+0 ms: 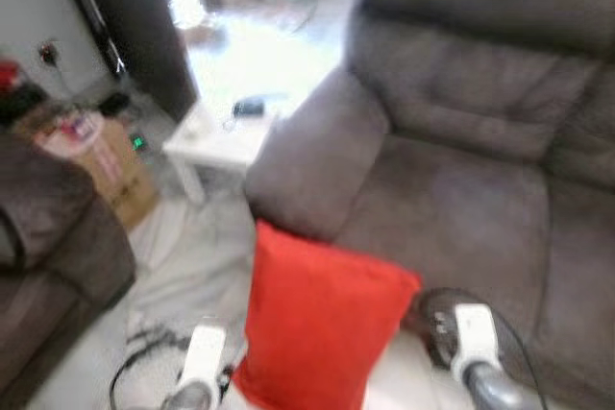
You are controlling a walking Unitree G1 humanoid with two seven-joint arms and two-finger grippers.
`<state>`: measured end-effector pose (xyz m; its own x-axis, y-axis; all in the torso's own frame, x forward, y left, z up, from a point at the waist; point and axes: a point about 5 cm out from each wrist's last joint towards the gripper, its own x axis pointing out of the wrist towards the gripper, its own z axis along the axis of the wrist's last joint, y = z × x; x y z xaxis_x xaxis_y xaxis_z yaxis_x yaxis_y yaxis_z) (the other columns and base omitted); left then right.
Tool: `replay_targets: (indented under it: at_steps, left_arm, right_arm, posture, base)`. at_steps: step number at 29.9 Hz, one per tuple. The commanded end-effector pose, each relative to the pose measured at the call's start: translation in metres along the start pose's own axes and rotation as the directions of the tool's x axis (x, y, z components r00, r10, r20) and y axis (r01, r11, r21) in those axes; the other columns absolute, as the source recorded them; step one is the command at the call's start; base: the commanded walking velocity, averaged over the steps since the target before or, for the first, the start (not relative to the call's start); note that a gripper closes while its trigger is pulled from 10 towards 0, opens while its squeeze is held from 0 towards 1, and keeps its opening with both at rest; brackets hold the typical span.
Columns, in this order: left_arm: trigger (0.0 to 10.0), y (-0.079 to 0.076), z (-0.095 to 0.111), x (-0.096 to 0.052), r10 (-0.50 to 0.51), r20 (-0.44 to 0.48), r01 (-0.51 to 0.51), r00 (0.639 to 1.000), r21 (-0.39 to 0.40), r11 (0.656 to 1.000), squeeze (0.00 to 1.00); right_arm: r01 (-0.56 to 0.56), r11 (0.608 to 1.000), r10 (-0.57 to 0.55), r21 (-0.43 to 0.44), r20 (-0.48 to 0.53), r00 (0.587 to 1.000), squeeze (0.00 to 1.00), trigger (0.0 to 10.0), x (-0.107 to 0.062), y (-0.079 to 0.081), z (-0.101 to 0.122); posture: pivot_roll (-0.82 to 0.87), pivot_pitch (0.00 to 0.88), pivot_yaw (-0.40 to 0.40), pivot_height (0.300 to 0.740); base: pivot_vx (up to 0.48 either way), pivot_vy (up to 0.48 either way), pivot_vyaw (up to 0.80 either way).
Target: Move the pillow to the sofa from floor
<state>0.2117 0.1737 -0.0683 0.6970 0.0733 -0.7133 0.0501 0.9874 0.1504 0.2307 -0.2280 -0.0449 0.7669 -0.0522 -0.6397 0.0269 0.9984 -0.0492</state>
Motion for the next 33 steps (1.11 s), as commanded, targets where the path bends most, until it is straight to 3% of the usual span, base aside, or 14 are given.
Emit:
replay_targets:
  at_steps: [1, 15, 33]
  left_arm:
    - [10.0, -0.0059, -0.0016, -0.0005, -0.012, -0.007, 0.012, 1.000, 0.003, 1.000, 0.00]
    - [10.0, -0.0065, -0.0017, -0.0005, -0.017, -0.007, 0.018, 1.000, 0.005, 1.000, 0.00]
    - [10.0, -0.0016, 0.0038, 0.0006, -0.002, 0.020, 0.002, 1.000, -0.017, 1.000, 0.00]
  right_arm:
    - [0.016, 1.000, -0.017, -0.008, -0.023, 1.000, 0.00, 10.0, -0.0036, -0.0076, -0.0077]
    - [0.012, 1.000, -0.012, 0.000, -0.015, 1.000, 0.00, 10.0, -0.0037, -0.0070, -0.0074]
    - [0.015, 0.997, -0.015, 0.071, 0.002, 1.000, 0.00, 10.0, -0.0039, -0.0040, -0.0084]
  posture:
    - [-0.13, 0.075, 0.007, 0.740]
    - [-0.13, 0.078, 0.008, 0.740]
    - [-0.13, 0.081, 0.018, 0.740]
  base:
    - [0.000, 0.000, 0.80]
    - [0.000, 0.000, 0.80]
    - [0.000, 0.000, 0.00]
